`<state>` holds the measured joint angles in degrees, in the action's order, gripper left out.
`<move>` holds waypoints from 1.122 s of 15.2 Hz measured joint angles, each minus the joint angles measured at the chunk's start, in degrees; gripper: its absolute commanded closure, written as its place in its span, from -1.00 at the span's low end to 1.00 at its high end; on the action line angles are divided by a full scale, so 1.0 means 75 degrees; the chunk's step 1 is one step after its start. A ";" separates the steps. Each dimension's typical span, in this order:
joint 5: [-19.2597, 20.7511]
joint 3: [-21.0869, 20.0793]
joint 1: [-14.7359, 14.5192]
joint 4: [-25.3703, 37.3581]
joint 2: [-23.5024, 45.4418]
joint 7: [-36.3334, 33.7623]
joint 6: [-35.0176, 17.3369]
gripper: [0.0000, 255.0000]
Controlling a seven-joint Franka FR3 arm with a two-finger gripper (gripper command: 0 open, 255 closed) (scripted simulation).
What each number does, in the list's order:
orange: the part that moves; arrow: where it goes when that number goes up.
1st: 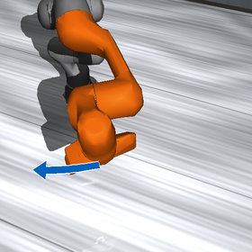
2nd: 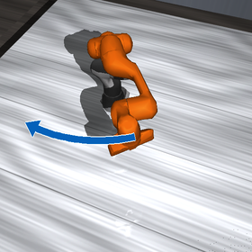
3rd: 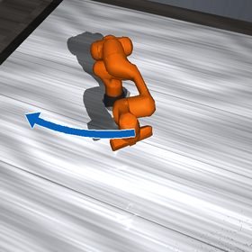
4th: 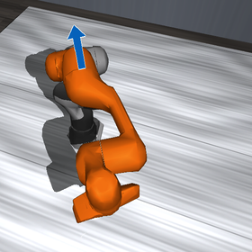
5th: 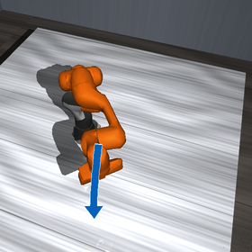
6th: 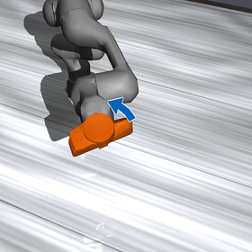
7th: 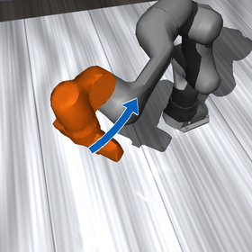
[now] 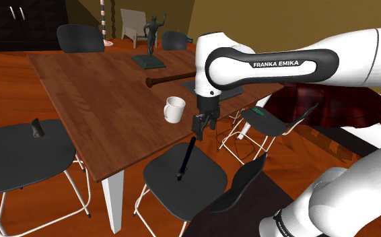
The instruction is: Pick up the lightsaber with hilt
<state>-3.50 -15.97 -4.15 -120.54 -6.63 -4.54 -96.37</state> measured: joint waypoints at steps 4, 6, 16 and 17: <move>0.0131 -0.0157 -0.0110 0.0316 0.0830 -0.0245 -0.0251 -1.00; 0.0161 -0.0178 -0.0131 0.0284 0.0992 -0.0294 -0.0426 -1.00; 0.0215 -0.0186 -0.0143 0.0060 0.1212 -0.0325 -0.0865 1.00; 0.0215 -0.0186 -0.0143 0.0061 0.1213 -0.0325 -0.0866 1.00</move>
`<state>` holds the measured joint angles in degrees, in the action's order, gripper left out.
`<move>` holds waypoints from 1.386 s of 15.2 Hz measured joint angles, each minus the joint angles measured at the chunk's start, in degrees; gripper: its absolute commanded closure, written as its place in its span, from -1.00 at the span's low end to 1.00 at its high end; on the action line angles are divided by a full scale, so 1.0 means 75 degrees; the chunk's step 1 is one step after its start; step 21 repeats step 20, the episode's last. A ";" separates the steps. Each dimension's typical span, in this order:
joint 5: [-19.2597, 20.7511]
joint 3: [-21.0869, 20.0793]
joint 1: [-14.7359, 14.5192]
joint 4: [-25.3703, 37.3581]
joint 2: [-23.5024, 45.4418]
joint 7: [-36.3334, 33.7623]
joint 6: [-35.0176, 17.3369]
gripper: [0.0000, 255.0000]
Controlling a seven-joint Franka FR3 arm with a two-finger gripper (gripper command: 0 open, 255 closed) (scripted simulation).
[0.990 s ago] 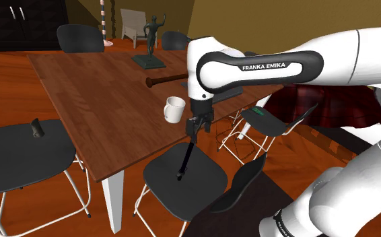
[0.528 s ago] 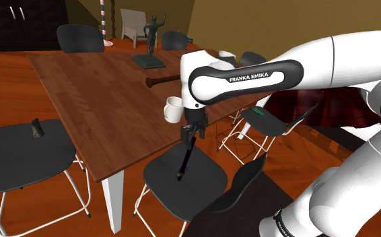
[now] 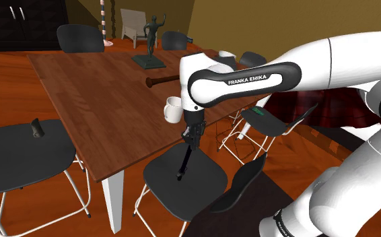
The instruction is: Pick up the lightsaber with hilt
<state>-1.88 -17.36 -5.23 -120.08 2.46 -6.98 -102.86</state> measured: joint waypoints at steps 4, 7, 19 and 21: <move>0.0000 0.0001 0.0001 -0.0004 -0.0002 0.0003 -0.0001 1.00; -0.0026 0.0002 0.0005 0.0110 -0.0099 0.0013 0.0210 1.00; -0.0105 0.0025 0.0031 0.0962 -0.0459 0.0055 0.1406 1.00; -0.0108 0.0028 0.0034 0.0989 -0.0479 0.0061 0.1452 1.00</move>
